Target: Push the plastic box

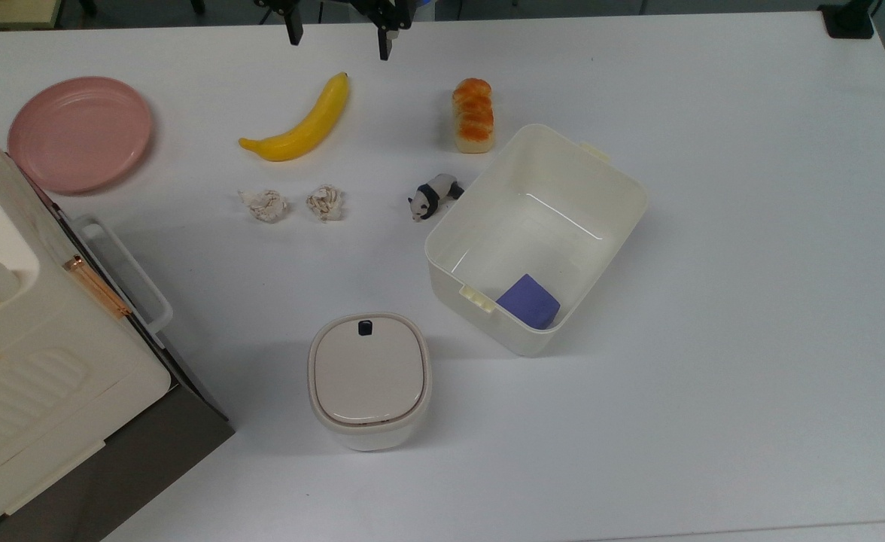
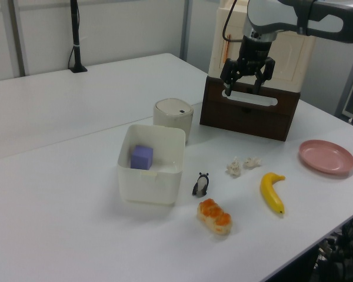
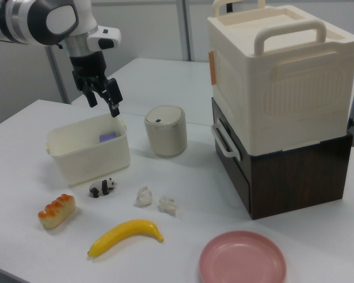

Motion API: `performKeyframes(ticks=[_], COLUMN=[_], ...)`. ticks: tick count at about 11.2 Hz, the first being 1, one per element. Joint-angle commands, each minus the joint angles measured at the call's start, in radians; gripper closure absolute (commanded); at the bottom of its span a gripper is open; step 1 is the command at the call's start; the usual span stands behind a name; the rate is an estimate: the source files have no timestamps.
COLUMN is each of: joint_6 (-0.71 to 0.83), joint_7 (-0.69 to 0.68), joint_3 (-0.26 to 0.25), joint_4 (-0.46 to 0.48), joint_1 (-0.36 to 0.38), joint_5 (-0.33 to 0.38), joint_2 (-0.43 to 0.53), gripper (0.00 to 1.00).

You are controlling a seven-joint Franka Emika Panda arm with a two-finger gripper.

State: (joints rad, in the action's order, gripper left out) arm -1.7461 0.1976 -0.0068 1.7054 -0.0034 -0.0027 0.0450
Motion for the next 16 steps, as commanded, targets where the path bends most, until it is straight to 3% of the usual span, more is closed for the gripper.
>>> performKeyframes(ticks=[1, 12, 13, 16], joint_6=[0.025, 0.025, 0.025, 0.069], joint_7=[-0.096, -0.110, -0.177, -0.569], joint_3=[-0.039, -0.032, -0.030, -0.019], joint_4=[-0.013, 0.000, 0.011, 0.049], joint_1=[0.019, 0.037, 0.037, 0.039], joint_5=[0.033, 0.033, 0.032, 0.021], joint_2=[0.012, 0.013, 0.012, 0.009], gripper=[0.00, 0.00, 0.00, 0.00])
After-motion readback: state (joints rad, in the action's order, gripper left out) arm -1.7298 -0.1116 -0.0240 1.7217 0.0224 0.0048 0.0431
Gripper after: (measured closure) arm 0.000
